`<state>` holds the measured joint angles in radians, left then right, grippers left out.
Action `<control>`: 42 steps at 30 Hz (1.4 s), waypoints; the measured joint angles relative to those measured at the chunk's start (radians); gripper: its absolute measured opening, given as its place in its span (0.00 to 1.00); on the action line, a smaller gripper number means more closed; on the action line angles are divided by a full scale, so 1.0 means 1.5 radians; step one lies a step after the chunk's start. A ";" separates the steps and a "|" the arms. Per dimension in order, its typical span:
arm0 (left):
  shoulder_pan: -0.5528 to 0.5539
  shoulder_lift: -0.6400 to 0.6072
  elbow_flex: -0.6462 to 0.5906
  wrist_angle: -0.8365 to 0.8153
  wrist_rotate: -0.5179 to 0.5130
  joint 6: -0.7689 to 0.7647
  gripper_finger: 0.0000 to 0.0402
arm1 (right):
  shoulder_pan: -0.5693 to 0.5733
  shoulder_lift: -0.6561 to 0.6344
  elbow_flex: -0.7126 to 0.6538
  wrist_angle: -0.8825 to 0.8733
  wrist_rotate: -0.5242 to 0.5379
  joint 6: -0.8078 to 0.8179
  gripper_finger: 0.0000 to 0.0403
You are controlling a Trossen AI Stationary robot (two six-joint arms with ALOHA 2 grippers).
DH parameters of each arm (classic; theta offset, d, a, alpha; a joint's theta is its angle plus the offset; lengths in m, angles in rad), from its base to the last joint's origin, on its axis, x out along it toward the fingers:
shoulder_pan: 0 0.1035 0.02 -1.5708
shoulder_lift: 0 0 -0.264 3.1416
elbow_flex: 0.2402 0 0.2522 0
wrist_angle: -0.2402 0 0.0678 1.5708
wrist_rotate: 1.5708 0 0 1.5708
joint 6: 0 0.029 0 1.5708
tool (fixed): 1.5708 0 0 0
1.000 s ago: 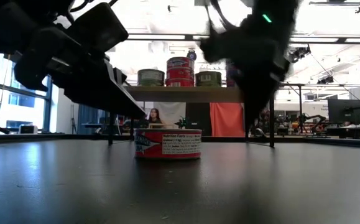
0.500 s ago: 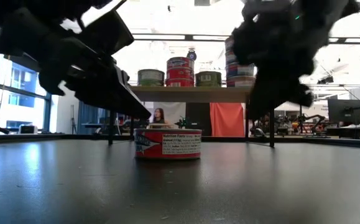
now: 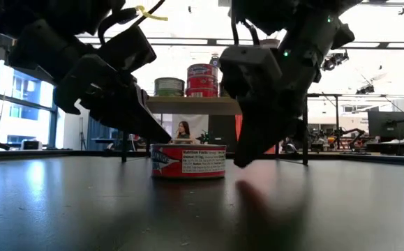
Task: Stack canned seafood by type on shelf
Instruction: Stack the red tuna can on top of the other red tuna cans
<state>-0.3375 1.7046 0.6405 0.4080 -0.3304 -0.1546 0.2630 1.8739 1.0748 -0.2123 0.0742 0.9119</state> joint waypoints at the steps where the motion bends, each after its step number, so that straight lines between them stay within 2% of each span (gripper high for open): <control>1: -0.001 0.001 0.000 0.000 0.000 -0.006 0.00 | -0.001 0.004 0.000 0.000 0.000 0.001 0.00; 21: -0.025 0.029 0.002 0.020 -0.001 -0.053 0.00 | -0.001 0.009 -0.003 0.015 0.019 0.017 0.00; 42: -0.043 0.005 -0.001 0.032 0.014 -0.052 0.00 | -0.001 0.009 -0.003 0.019 0.019 0.015 0.00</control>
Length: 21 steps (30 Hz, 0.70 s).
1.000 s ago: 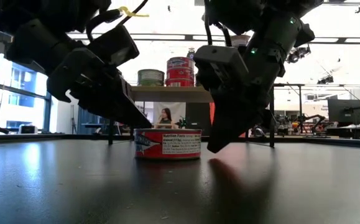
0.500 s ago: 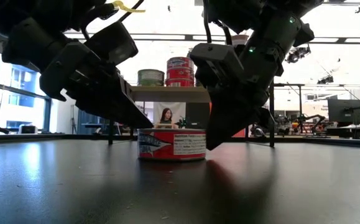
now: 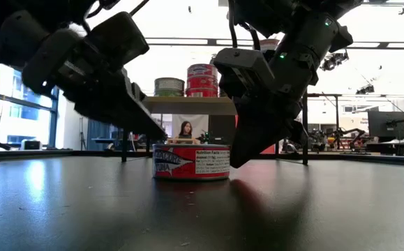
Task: Stack canned seafood by type on shelf
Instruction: Stack the red tuna can on top of the other red tuna cans
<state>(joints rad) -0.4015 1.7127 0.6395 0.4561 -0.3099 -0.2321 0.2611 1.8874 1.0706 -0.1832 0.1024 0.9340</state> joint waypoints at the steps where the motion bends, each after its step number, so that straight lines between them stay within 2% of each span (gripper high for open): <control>1: 0.001 0.002 0.000 -0.005 0.000 0.003 0.00 | 0.000 0.000 0.000 0.001 0.000 0.000 0.00; 10: 0.024 0.008 0.000 -0.014 0.008 0.005 0.00 | 0.000 0.000 0.000 0.008 -0.001 0.005 0.00; 21: 0.009 0.014 0.002 -0.020 0.023 -0.011 0.00 | 0.000 0.000 0.000 0.010 -0.005 0.005 0.00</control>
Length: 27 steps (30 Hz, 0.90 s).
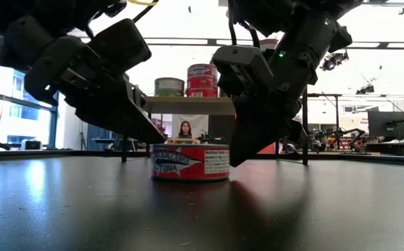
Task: Stack canned seafood by type on shelf
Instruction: Stack the red tuna can on top of the other red tuna cans
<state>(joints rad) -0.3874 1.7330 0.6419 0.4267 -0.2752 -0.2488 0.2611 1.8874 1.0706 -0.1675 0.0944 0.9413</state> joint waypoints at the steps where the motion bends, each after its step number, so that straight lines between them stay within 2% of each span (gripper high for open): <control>1: 0.000 0.002 0.001 0.001 0.000 -0.004 0.00 | 0.000 0.000 0.000 0.000 0.000 0.000 0.00; 12: 0.000 0.012 0.000 -0.003 0.000 -0.007 0.00 | 0.000 -0.011 0.024 -0.002 -0.036 -0.016 0.00; 19: 0.000 0.014 0.000 -0.018 0.001 -0.007 0.00 | -0.001 -0.045 0.065 -0.015 -0.030 -0.035 0.00; 27: 0.001 0.016 -0.007 -0.055 -0.012 -0.006 0.00 | -0.004 -0.042 0.103 -0.018 -0.024 -0.064 0.00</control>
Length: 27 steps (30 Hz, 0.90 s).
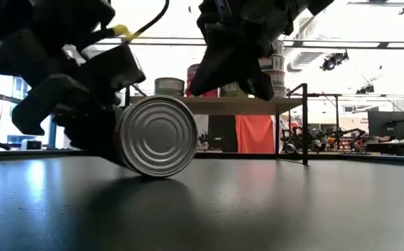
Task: Stack canned seafood by type on shelf
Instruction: Stack the red tuna can on top of the other red tuna cans
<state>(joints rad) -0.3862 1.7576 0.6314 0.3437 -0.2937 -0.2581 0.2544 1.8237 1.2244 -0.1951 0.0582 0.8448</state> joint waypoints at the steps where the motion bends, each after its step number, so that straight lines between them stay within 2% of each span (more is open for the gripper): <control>1: 0.000 0.000 0.001 0.001 0.000 0.000 0.00 | -0.001 0.001 0.005 -0.006 0.000 -0.009 0.00; 6: -0.008 -0.025 0.001 -0.058 0.000 -0.001 0.00 | -0.001 0.001 0.073 -0.057 0.001 -0.097 0.00; 10: -0.012 -0.069 0.002 -0.148 -0.011 -0.002 0.00 | -0.001 0.001 0.151 -0.122 0.001 -0.202 0.00; 13: -0.015 -0.119 0.002 -0.222 -0.049 -0.019 0.00 | -0.003 0.001 0.194 -0.143 0.001 -0.292 0.00; 16: -0.023 -0.177 0.002 -0.298 -0.093 -0.057 0.00 | -0.008 0.010 0.225 -0.159 0.001 -0.328 0.04; 20: -0.049 -0.250 0.002 -0.361 -0.144 -0.142 0.00 | -0.018 0.039 0.244 -0.174 -0.037 -0.342 0.21; 24: -0.093 -0.300 0.002 -0.372 -0.182 -0.216 0.00 | -0.025 0.077 0.281 -0.181 -0.128 -0.373 0.47; 27: -0.135 -0.322 0.002 -0.377 -0.223 -0.279 0.00 | -0.024 0.116 0.324 -0.226 -0.145 -0.453 0.66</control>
<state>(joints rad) -0.5893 1.2749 0.6346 -0.2219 -0.6289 -0.6762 0.2185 1.9981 1.7101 -0.5342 -0.1589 0.1657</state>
